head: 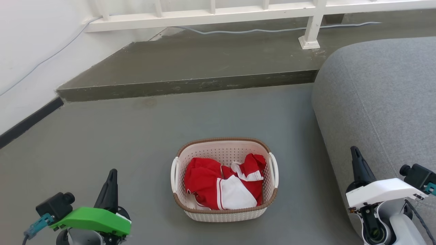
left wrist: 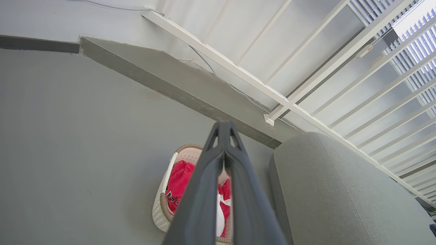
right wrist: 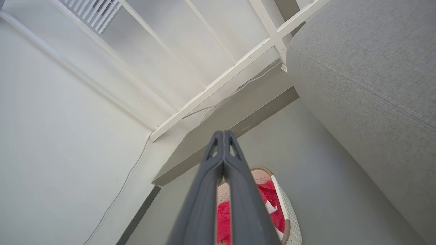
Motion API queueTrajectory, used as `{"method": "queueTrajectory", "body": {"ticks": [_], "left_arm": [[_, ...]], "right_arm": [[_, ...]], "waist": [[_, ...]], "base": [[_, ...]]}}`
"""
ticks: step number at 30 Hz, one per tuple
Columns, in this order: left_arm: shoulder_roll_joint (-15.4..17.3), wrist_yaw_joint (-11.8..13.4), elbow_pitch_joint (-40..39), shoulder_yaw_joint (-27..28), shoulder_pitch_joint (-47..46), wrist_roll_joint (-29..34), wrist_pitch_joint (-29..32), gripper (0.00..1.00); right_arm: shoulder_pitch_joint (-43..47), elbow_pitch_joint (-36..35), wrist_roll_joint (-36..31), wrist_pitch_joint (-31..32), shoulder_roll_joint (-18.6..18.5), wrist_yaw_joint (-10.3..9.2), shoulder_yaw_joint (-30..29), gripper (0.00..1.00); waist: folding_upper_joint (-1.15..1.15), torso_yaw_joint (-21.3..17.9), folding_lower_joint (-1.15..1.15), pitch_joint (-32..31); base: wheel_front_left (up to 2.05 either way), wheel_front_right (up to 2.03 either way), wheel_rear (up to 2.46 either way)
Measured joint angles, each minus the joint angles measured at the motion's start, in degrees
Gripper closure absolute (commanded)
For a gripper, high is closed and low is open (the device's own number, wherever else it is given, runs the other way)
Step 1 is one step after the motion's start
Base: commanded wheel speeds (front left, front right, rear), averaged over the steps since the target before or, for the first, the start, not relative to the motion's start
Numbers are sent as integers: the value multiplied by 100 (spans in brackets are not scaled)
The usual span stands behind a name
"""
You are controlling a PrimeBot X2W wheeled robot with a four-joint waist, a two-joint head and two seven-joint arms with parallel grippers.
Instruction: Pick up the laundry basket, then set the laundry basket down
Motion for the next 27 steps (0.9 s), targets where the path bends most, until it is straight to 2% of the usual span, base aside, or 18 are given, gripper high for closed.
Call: {"method": "queueTrajectory", "body": {"ticks": [27], "left_arm": [[-24,-7,45,390,-13,-1633,515,100]], "right_arm": [[-78,-1,1812,526,46,53,-378,100]], "waist": [[0,12,0,-12]], "base": [[0,0,0]]}}
